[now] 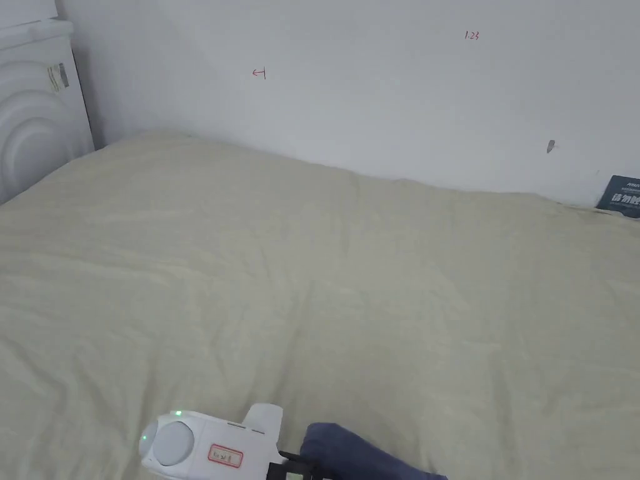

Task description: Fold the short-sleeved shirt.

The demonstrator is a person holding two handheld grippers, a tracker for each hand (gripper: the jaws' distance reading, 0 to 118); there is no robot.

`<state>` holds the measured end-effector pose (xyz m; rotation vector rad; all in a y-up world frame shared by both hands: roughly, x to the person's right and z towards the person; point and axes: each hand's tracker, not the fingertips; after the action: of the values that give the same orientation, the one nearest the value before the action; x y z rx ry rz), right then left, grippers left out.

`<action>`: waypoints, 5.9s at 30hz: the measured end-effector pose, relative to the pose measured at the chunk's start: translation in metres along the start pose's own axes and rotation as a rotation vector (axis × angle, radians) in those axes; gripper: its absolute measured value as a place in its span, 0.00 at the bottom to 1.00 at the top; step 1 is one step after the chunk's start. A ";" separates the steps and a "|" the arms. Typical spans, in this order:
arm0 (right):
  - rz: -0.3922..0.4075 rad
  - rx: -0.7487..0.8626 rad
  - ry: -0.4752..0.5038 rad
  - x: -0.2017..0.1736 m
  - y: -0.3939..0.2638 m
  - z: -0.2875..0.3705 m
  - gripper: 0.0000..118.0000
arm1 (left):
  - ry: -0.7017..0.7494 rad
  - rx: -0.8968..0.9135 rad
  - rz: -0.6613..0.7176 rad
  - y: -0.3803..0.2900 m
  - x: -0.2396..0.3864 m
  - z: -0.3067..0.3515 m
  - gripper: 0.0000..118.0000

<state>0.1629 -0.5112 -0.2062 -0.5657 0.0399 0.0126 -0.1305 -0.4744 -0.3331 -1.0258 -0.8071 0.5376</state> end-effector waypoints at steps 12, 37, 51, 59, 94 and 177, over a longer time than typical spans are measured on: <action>0.083 0.063 -0.079 0.010 0.033 0.006 0.00 | 0.074 0.107 -0.032 0.050 -0.045 0.175 0.16; 0.188 -0.041 -0.066 -0.046 0.038 -0.030 0.00 | 0.621 -0.025 0.301 0.094 -0.290 0.380 0.16; 0.180 -0.040 -0.022 -0.060 0.044 -0.033 0.00 | 0.663 0.211 0.235 0.089 -0.263 0.421 0.69; 0.137 0.000 -0.027 -0.046 0.053 -0.030 0.00 | 0.732 0.515 -0.044 0.080 -0.156 0.393 0.62; -0.046 0.296 -0.119 0.070 0.130 -0.016 0.00 | 0.822 0.809 -0.368 0.015 0.074 0.054 0.00; -0.267 0.291 -0.071 0.092 0.134 -0.020 0.98 | 0.850 0.911 -0.301 -0.001 0.073 0.064 1.00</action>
<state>0.2510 -0.4085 -0.2988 -0.2759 -0.1017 -0.2303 -0.1378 -0.3881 -0.2901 -0.2014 0.0865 0.1246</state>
